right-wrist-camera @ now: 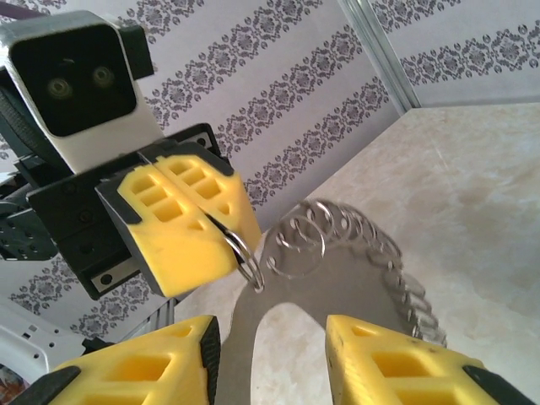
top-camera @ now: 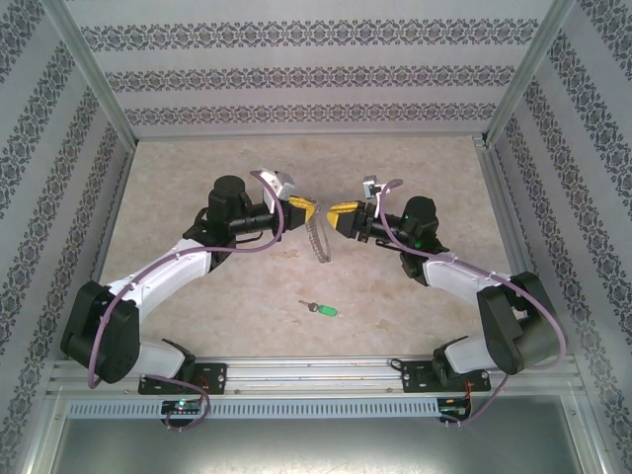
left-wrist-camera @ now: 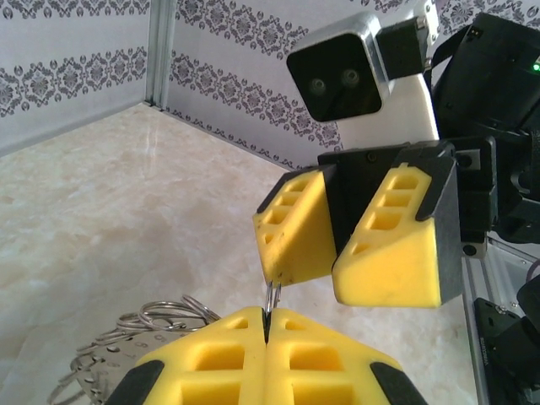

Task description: Put the keys on the keyring

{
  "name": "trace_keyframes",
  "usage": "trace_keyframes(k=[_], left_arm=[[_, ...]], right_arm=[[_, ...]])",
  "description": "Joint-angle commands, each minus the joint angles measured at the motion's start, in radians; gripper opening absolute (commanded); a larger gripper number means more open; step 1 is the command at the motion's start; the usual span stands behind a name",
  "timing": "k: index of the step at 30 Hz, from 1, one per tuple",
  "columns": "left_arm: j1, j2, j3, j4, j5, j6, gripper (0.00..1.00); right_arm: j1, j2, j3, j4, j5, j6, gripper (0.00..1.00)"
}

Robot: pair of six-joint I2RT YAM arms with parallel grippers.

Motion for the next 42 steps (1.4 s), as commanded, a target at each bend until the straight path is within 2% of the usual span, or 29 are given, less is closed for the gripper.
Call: trace_keyframes(k=[1,15,25,31,37,42], left_arm=[[-0.018,0.001,0.042,-0.002,0.043,0.023,0.00],[-0.033,0.016,0.062,-0.023,0.064,0.023,0.00],[-0.035,0.019,0.066,-0.025,0.070,0.023,0.00],[-0.038,0.022,0.065,-0.032,0.074,0.026,0.00],[-0.042,0.028,0.073,-0.039,0.072,0.028,0.00],[-0.045,0.026,0.076,-0.050,0.065,0.030,0.00]], right_arm=[[0.013,-0.017,0.042,0.018,-0.047,-0.027,0.39],[0.036,0.016,0.082,0.004,-0.078,-0.037,0.34],[0.038,0.016,0.080,-0.007,-0.074,-0.049,0.16],[0.041,0.022,0.090,-0.005,-0.082,-0.052,0.13],[0.045,0.024,0.092,-0.008,-0.088,-0.061,0.00],[0.042,0.022,0.095,-0.029,-0.080,-0.081,0.00]])
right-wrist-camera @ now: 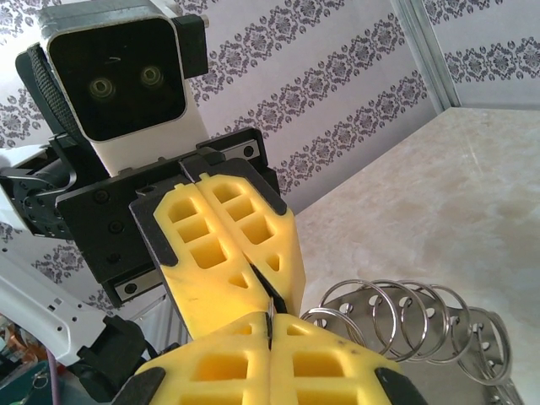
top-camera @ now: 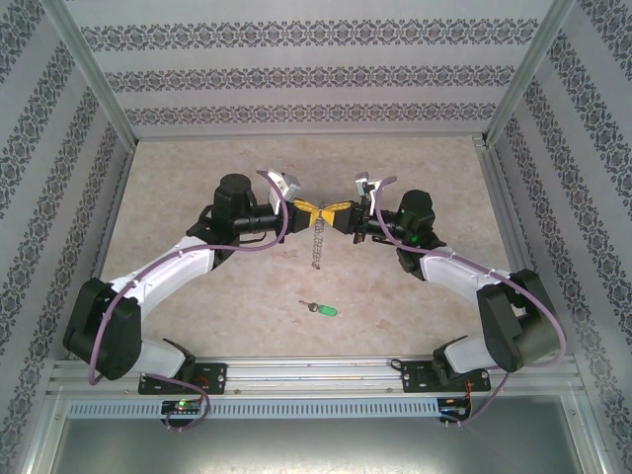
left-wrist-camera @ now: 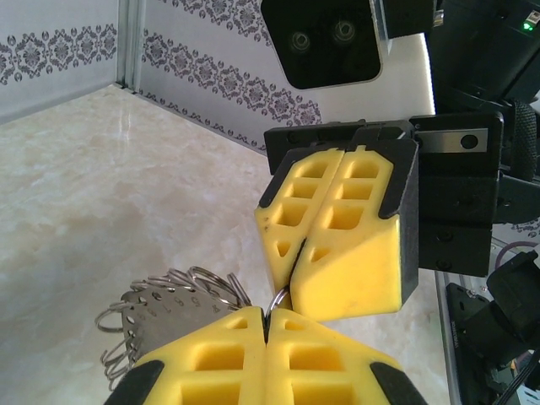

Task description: Put the keys on the keyring

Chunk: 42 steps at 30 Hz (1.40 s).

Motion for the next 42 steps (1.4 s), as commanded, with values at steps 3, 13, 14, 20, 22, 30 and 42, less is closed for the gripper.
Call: trace_keyframes(k=[3,13,14,20,22,30,42], left_arm=[[-0.022,-0.010,0.041,-0.017,0.000,0.032,0.05],[-0.018,-0.085,0.002,-0.068,-0.095,0.055,0.43],[-0.017,-0.092,-0.003,-0.067,-0.116,0.045,0.45],[-0.009,-0.094,-0.031,-0.023,-0.131,-0.027,0.49],[-0.007,-0.094,-0.038,-0.002,-0.125,-0.052,0.49],[0.007,-0.099,-0.090,0.170,-0.104,-0.204,0.50],[0.023,-0.085,-0.128,0.376,-0.050,-0.355,0.46]], right_arm=[[0.008,0.005,0.030,0.010,-0.008,-0.042,0.00],[-0.023,-0.024,0.020,0.056,-0.011,-0.019,0.00],[-0.024,-0.032,0.018,0.059,-0.008,-0.018,0.00],[-0.027,-0.065,0.008,0.078,0.005,-0.012,0.00],[-0.026,-0.074,0.005,0.096,0.014,-0.002,0.00],[-0.030,-0.073,0.011,0.212,0.042,0.069,0.00],[-0.025,0.013,0.042,0.382,0.039,0.193,0.00]])
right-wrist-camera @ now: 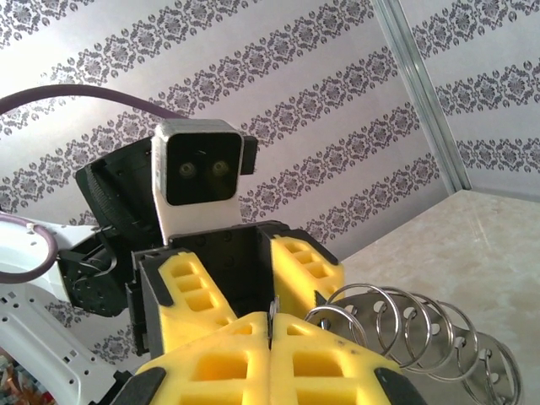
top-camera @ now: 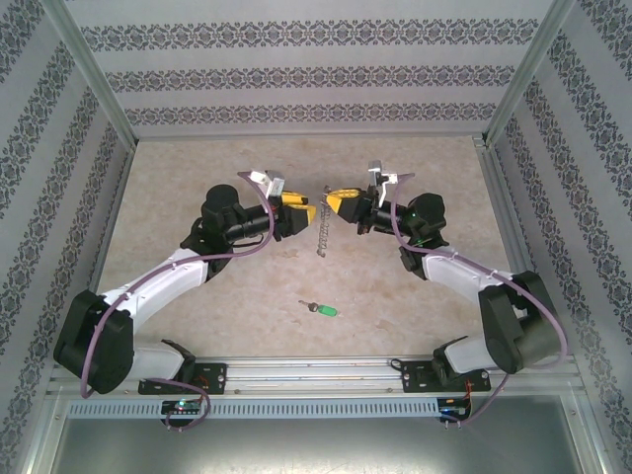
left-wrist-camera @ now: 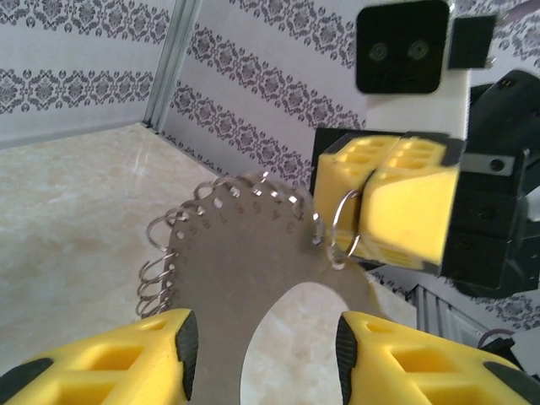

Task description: Put the keys on the keyring

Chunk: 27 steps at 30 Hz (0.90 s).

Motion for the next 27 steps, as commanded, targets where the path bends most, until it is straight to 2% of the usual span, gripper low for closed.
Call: trace_keyframes(k=[1,12,27], left_arm=[[0.019,0.001,-0.015,0.161,0.048,-0.092,0.46],[0.055,0.104,-0.023,0.408,0.140,-0.291,0.40],[0.056,0.151,-0.029,0.506,0.169,-0.365,0.35]], right_arm=[[0.000,0.016,0.034,0.118,0.005,0.038,0.00],[0.021,0.050,0.053,0.136,0.013,0.052,0.00],[0.033,0.103,0.083,0.184,0.027,0.087,0.00]])
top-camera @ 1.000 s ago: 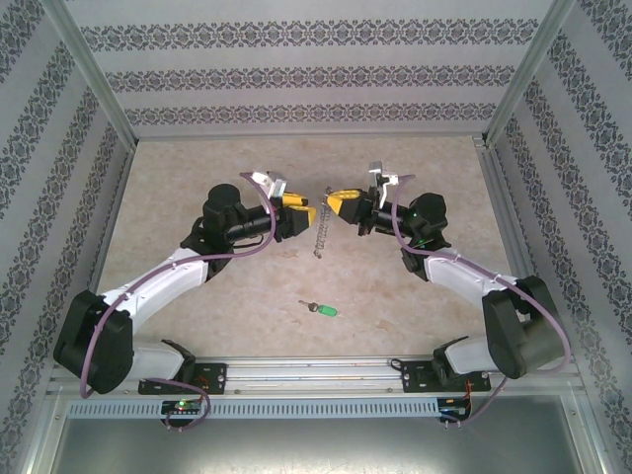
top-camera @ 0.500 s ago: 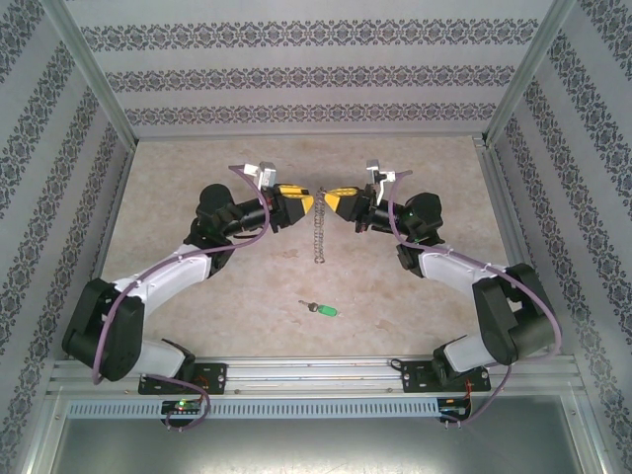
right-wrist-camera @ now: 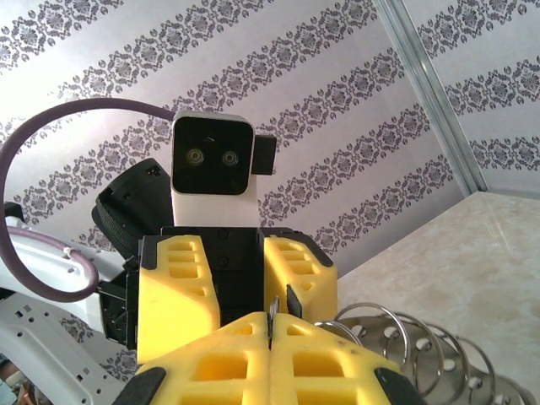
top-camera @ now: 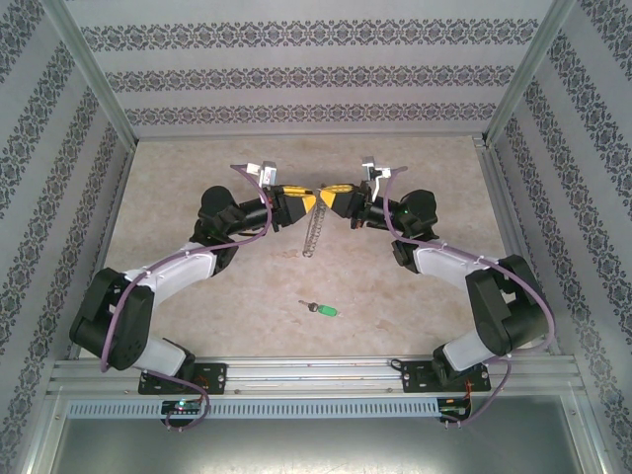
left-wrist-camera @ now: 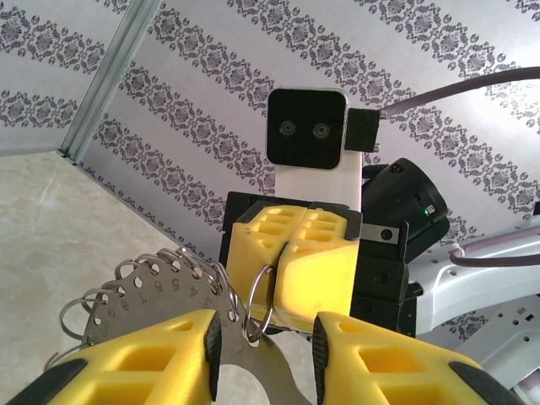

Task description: Put the keys on the keyring

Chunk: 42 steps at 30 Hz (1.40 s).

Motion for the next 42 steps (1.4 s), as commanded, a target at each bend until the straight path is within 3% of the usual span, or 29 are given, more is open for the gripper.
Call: trace_keyframes(k=[1,25,32,42], left_arm=[[0.010,0.010,-0.008,0.094,0.032,-0.031,0.34],[0.011,0.043,-0.007,0.155,0.045,-0.068,0.28],[0.011,0.048,-0.003,0.154,0.044,-0.066,0.16],[0.011,0.056,-0.007,0.177,0.047,-0.074,0.15]], right_arm=[[0.012,0.008,0.033,0.098,0.013,0.016,0.00],[0.017,0.034,0.042,0.105,0.013,0.026,0.00],[0.016,0.036,0.040,0.105,0.012,0.027,0.00],[0.013,0.037,0.039,0.104,0.014,0.026,0.00]])
